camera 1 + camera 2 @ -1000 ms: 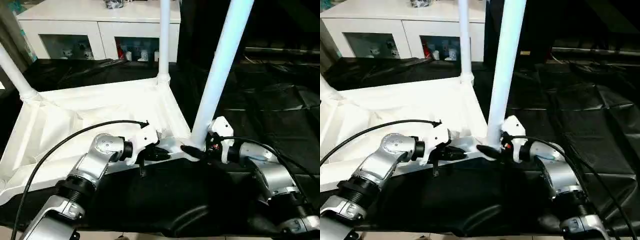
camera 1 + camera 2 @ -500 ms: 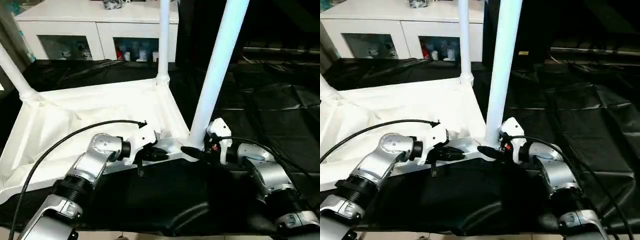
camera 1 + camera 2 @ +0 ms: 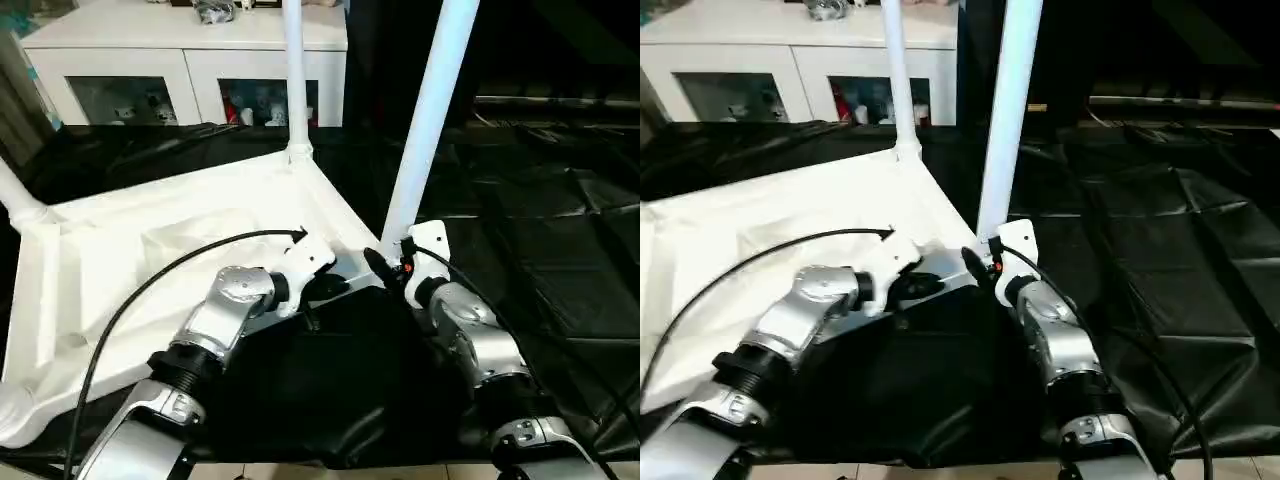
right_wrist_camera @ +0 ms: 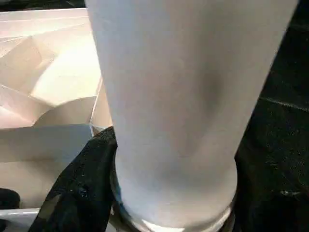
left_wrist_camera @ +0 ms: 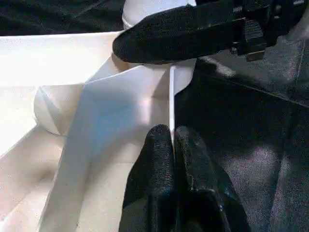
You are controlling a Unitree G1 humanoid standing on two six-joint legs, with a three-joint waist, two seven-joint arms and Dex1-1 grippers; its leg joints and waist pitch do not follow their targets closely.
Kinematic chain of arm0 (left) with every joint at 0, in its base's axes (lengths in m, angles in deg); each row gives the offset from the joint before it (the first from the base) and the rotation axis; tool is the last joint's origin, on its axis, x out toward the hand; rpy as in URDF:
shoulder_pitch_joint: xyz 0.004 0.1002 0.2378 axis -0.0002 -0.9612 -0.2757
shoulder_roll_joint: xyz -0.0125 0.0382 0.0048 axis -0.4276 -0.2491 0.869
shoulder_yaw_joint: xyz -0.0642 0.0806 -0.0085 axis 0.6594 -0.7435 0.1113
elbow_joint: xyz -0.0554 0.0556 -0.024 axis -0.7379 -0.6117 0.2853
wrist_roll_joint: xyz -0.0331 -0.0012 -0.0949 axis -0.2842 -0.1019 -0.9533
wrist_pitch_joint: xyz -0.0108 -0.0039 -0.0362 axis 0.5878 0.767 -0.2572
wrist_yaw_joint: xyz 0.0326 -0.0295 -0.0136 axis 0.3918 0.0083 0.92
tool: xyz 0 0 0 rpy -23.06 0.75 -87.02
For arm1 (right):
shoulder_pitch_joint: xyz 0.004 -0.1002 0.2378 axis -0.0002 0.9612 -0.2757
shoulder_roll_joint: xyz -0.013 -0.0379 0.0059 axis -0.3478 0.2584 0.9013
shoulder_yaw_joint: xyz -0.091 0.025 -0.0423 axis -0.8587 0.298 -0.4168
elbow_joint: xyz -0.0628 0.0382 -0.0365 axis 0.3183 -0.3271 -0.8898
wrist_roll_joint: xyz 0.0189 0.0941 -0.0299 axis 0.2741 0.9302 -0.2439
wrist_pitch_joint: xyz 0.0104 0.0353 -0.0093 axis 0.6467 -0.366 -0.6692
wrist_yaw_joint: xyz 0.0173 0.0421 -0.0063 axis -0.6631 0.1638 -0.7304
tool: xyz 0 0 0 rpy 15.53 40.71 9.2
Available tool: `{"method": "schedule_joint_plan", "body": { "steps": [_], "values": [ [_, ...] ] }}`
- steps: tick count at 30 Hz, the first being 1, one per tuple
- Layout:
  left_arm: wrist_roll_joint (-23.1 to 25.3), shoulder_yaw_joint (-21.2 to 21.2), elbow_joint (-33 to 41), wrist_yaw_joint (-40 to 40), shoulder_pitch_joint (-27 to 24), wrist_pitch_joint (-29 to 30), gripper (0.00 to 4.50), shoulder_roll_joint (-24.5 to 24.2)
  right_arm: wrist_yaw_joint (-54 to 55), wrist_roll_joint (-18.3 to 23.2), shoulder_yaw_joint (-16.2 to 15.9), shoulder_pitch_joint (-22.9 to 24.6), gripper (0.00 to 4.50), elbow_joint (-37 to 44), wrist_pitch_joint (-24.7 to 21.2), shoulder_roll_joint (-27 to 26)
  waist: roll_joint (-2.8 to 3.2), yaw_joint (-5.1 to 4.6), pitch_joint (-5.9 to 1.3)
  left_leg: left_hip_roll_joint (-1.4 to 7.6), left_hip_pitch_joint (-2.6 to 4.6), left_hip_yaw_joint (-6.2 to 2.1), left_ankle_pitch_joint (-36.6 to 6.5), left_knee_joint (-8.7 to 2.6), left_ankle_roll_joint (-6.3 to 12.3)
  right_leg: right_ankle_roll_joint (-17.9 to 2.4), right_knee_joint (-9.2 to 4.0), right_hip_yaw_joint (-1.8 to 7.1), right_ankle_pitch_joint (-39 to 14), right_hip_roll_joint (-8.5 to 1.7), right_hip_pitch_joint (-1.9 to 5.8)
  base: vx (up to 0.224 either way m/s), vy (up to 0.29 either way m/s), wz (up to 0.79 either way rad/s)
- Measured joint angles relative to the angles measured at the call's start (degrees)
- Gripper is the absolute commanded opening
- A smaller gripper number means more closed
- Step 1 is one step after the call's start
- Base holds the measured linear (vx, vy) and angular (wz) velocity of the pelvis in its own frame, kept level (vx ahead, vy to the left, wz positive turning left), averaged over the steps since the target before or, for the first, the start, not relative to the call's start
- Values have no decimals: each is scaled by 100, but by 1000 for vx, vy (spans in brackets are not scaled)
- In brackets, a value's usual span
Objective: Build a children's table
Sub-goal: Rotate leg to tighten
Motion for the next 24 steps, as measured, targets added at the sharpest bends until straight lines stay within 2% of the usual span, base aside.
{"method": "schedule_joint_plan", "body": {
  "steps": [1, 5, 8, 14, 15, 17, 21, 24],
  "values": [
    [11, -10, 0, -9, 5, -21, 0, 0, -113, 10, -1, 2, 330, -3, 33, 36, 0, 4, 0, 0, 0, 0, 0, 0, 0, 0, 0, 0, 0, 0, -3, 0, 0, 0],
    [25, -70, 9, -193, 35, -131, 0, -95, -678, 247, 82, 14, 363, -13, 115, 220, 6, 16, 2, 1, -10, 0, 0, -6, 0, -18, 1, -1, 11, 0, -12, 0, 0, 0],
    [-22, -97, 59, -523, 30, -209, 0, -264, -1489, 513, 88, 37, 390, 97, 28, 570, 5, 38, 4, 3, -20, 0, 1, -11, 1, -8, 1, -4, 4, 0, -20, 0, 0, 0],
    [-145, -144, 130, -962, -11, -322, 0, -462, -2648, 632, -199, 139, 396, 571, -309, 1153, 3, 82, 5, 3, -27, 1, -1, -10, 5, -10, -7, -7, -4, 0, -24, 0, 0, 0],
    [-254, -202, 191, -1311, -44, -394, 0, -621, -3135, 639, -378, 257, 396, 776, -322, 1470, 2, 111, 8, 4, -29, 1, -1, -11, 5, -10, -9, -7, -4, 0, -25, 0, 0, 0],
    [-372, -213, 264, -1705, -144, -450, 0, -808, -3594, 664, -463, 323, 396, 829, -328, 1753, 1, 132, 8, 4, -27, 3, -2, -12, 6, -10, -9, -7, -4, 0, -25, 0, 0, 0],
    [-401, -223, 301, -2111, -150, -451, 0, -905, -3987, 624, -676, 330, 396, 898, -298, 1824, -1, 159, 10, 7, -24, 5, -1, -9, 5, -12, -5, -7, -3, 0, -23, 0, 0, 0],
    [-402, -226, 301, -2177, -149, -455, 0, -923, -4041, 594, -719, 329, 396, 898, -273, 1827, 1, 161, 11, 6, -24, 7, -1, -7, 5, -13, -4, -4, -2, 0, -21, 0, 0, 0]
  ]
}}
